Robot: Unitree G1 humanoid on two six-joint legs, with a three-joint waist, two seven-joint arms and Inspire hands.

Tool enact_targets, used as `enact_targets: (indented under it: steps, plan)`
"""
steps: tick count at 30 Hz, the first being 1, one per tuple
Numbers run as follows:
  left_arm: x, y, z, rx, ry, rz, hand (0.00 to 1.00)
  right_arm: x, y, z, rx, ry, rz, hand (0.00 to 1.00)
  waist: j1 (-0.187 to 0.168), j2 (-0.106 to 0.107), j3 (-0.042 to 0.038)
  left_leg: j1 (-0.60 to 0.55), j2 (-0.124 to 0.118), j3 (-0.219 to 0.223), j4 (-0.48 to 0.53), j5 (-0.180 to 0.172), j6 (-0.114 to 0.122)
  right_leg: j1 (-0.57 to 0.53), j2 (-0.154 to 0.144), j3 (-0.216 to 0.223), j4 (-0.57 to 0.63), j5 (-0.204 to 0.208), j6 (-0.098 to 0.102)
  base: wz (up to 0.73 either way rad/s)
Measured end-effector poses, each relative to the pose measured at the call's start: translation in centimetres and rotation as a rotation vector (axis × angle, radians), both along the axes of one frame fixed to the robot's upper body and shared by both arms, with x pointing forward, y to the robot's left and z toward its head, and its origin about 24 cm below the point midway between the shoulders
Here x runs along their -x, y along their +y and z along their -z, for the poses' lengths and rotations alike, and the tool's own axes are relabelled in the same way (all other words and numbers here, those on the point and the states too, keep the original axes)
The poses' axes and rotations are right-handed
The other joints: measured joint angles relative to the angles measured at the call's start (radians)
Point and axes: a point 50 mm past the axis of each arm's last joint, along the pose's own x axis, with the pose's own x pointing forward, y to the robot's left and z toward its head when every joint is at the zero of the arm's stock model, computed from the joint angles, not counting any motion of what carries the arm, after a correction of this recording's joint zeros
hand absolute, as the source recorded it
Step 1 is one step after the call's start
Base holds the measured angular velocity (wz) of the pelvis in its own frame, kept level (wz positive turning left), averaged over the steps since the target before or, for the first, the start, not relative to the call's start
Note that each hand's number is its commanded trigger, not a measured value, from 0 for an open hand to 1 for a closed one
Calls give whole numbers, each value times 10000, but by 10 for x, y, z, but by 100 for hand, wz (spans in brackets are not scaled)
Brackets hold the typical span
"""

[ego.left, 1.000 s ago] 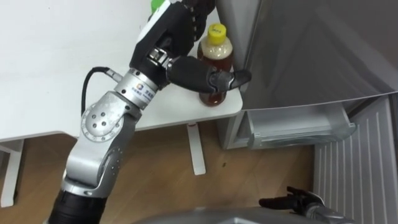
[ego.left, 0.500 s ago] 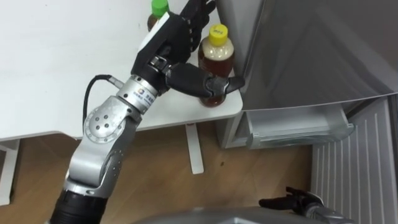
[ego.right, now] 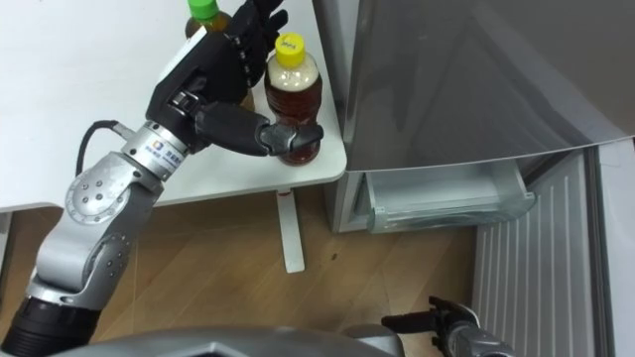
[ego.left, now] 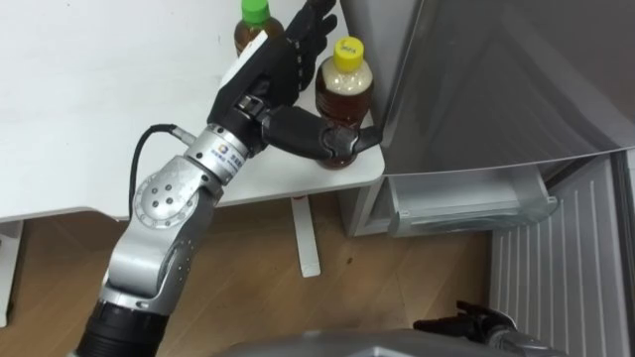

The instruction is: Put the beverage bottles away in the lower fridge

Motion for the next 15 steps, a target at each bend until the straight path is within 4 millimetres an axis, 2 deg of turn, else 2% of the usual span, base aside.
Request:
enact_targets:
  steps: [15]
  plan:
    - [0,1,2,-33,104,-32,0,0,0,0,0,-15,-21,0,2,22,10,-23,7,70,-34,0,0,-60,6,72,-1,0,0,-1]
